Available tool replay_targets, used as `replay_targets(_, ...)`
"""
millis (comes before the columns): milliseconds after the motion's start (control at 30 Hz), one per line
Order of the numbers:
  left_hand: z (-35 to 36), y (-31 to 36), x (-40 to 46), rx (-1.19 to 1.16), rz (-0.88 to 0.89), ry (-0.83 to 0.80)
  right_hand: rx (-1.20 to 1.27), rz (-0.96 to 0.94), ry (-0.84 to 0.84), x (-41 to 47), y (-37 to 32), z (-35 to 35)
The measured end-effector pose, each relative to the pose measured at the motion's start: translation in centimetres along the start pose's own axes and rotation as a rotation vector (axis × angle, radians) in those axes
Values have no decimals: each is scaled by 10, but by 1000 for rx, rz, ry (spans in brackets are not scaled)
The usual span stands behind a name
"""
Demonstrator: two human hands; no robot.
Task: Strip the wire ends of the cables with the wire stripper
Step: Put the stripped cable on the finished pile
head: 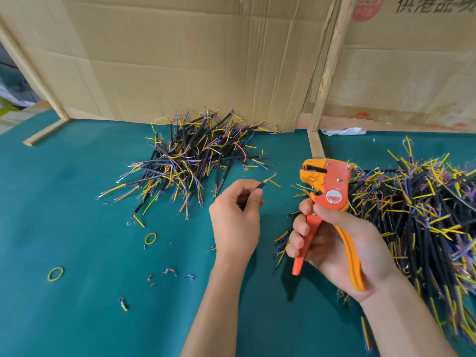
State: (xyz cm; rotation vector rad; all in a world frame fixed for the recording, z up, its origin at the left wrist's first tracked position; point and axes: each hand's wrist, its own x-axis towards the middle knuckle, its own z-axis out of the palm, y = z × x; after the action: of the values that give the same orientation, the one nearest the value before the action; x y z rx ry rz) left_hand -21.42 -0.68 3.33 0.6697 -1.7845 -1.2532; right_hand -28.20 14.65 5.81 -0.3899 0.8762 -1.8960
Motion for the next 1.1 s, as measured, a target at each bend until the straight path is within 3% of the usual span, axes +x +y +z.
replay_targets(200,-2,2,1,-46,-15,63,-62,127,-29,0,5,0)
replay_targets(633,1,2,-2,-29,0,-18,-88,162,-7,4,10,5)
replay_targets(767,1,0,-1,-7,13,-14,-80,160,96,7,15,9)
replay_targets(967,3,-5,-3,331,148,-57,-56,-14,257,12,21,18)
replay_targets(1100,-3,-7,-3,551,143,-149,12,-98,308,12,12,12)
